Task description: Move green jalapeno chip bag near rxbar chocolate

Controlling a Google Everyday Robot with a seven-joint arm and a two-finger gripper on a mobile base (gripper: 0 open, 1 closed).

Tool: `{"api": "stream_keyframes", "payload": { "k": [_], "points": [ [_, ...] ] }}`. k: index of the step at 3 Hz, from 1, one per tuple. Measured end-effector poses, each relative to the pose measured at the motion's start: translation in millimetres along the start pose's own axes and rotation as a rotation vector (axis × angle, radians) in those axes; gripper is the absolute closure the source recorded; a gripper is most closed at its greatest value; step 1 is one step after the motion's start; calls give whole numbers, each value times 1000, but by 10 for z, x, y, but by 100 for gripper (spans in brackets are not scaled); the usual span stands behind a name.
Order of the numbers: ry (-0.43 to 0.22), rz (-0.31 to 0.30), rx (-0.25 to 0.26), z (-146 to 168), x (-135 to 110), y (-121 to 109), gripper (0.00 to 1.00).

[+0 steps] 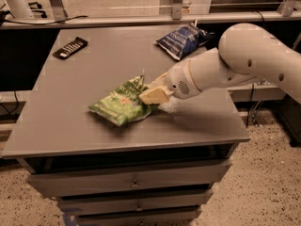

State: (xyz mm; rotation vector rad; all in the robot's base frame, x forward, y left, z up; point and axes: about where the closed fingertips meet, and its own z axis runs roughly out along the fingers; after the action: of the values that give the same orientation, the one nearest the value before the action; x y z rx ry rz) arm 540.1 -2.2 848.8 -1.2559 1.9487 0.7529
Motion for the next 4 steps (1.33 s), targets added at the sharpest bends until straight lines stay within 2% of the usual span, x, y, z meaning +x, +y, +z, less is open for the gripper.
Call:
{"api": "stream_keyframes", "payload": {
  "k": [1, 3, 4],
  "points": [
    [-22, -45, 129, -414, -270, -519, 100],
    [-34, -56, 142, -377, -315, -560, 100],
    [-88, -104, 208, -248, -569, -969, 100]
  ]
}}
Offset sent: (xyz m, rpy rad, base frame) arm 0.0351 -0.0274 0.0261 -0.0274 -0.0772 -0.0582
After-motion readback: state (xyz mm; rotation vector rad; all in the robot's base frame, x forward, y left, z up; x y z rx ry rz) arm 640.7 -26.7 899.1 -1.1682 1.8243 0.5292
